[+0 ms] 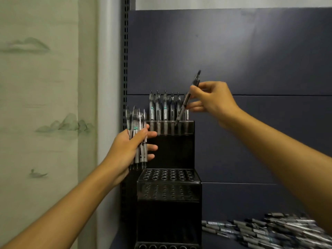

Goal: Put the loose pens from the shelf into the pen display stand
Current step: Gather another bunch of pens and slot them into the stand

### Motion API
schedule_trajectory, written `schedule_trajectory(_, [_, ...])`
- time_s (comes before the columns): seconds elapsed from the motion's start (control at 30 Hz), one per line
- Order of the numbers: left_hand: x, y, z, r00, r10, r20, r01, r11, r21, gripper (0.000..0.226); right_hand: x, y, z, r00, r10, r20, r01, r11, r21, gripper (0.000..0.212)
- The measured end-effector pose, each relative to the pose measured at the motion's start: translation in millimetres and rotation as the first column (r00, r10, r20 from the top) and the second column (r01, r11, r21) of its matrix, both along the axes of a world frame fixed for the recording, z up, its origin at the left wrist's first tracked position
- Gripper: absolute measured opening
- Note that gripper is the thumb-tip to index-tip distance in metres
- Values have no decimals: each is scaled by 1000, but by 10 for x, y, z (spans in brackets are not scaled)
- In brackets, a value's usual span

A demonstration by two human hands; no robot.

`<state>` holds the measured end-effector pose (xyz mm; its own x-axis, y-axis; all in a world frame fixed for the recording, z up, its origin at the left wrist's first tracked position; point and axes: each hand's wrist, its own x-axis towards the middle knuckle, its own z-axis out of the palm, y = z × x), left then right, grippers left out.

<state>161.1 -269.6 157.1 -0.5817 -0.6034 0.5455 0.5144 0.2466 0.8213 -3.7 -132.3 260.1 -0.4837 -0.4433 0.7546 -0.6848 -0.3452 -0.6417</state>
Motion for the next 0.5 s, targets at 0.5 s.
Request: schedule_trajectory(0.5, [77,-163,-59,1000,22,22,-20,996,-92,26,-122,-398,190,975,-177,-137,182,983,21,26])
